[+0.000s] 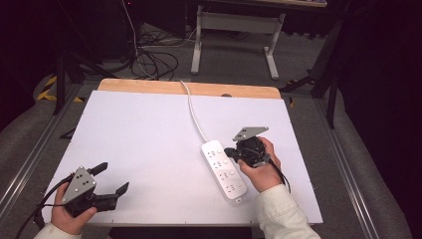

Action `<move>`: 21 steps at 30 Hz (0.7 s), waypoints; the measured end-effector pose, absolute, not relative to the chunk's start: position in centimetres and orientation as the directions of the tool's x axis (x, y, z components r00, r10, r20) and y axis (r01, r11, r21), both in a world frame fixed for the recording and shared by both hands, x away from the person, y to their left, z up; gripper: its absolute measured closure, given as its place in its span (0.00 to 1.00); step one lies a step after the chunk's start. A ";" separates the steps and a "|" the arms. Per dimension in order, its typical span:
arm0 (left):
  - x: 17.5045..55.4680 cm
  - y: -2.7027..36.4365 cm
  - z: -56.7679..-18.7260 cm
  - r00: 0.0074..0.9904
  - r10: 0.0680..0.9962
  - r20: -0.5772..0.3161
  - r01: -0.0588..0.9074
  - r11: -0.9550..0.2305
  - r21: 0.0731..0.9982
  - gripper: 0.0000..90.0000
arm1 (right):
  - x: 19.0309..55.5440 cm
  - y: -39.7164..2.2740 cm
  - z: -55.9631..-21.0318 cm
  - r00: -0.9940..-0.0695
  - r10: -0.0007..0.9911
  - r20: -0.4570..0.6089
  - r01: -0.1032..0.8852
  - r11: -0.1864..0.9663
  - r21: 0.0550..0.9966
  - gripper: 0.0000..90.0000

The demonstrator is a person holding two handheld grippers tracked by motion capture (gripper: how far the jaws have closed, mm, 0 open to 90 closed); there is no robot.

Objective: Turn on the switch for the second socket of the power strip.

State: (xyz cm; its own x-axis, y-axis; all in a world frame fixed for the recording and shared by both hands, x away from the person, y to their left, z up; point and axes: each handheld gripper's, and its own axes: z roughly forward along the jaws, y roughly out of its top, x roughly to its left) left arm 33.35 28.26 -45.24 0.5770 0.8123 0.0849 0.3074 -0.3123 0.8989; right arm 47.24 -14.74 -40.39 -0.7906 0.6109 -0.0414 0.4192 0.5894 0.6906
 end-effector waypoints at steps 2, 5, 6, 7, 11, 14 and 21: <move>33.3 28.2 -45.3 0.579 0.811 0.084 0.309 -0.314 0.898 0.13 | 47.4 -14.6 -40.5 -0.788 0.614 -0.037 0.430 0.593 0.681 1.00; 33.3 28.2 -45.3 0.580 0.810 0.085 0.309 -0.315 0.897 0.13 | 47.7 -14.4 -40.8 -0.784 0.620 -0.034 0.448 0.602 0.661 1.00; 33.3 28.2 -45.2 0.578 0.811 0.085 0.309 -0.315 0.898 0.13 | 47.8 -14.3 -40.9 -0.783 0.621 -0.033 0.452 0.604 0.657 1.00; 33.4 28.2 -45.2 0.578 0.811 0.089 0.307 -0.317 0.898 0.13 | 47.9 -14.3 -41.0 -0.781 0.623 -0.029 0.458 0.604 0.652 1.00; 33.3 28.2 -45.3 0.575 0.814 0.081 0.312 -0.310 0.898 0.13 | 48.1 -14.0 -41.4 -0.782 0.622 -0.034 0.466 0.619 0.632 1.00; 33.4 28.2 -45.3 0.577 0.812 0.087 0.309 -0.316 0.897 0.13 | 48.3 -13.8 -41.7 -0.780 0.624 -0.039 0.474 0.631 0.614 1.00; 33.4 28.2 -45.3 0.579 0.810 0.089 0.310 -0.320 0.895 0.13 | 48.7 -13.4 -42.4 -0.784 0.619 -0.036 0.493 0.657 0.571 1.00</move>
State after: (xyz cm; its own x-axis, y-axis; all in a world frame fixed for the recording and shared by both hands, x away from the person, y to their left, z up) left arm 33.37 28.21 -45.27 0.5795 0.8102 0.0887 0.3098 -0.3196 0.8955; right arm 48.70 -13.37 -42.36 -0.7843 0.6193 -0.0361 0.4926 0.6571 0.5706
